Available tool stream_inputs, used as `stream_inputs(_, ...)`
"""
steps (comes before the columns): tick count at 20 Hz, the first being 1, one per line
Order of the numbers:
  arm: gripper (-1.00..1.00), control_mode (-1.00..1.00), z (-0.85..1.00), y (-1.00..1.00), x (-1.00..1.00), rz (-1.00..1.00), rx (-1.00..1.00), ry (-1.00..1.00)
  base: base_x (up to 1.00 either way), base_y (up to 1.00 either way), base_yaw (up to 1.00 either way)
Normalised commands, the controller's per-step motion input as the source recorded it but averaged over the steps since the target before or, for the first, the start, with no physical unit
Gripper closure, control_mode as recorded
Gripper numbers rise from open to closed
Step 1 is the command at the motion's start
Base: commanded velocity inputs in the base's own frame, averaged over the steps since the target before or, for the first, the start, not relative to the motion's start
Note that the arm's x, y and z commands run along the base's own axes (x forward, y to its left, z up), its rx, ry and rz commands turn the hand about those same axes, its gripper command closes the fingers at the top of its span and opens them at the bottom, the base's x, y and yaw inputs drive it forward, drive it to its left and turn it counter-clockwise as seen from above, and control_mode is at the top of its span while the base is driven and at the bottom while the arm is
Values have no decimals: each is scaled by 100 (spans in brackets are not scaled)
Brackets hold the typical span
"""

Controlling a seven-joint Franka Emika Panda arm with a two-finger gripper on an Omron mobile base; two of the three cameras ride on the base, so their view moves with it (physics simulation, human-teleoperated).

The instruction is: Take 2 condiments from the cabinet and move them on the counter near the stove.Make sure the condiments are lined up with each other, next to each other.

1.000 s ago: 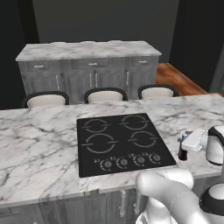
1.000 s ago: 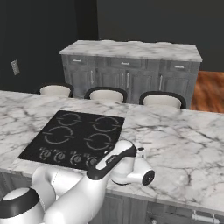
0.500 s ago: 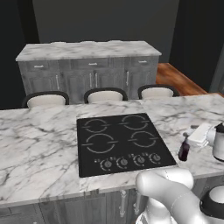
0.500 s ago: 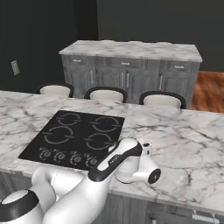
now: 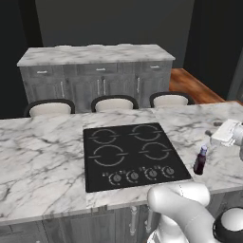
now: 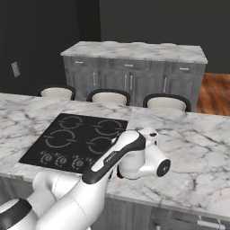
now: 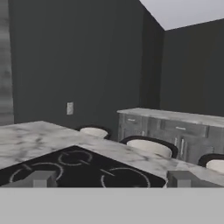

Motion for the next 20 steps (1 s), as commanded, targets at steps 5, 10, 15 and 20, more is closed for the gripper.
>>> stream_inputs(5, -100, -100, 70, 61, -37, -20, -25, 30, 0, 0, 0)
stream_inputs(10, -100, -100, 53, 96, -45, -23, -38, 35, 0, 0, 0)
stream_inputs(15, -100, -100, 50, 92, -42, -16, -27, 33, 0, 0, 0)
stream_inputs(20, -100, -100, 40, 47, -39, -16, -10, 25, 0, 0, 0)
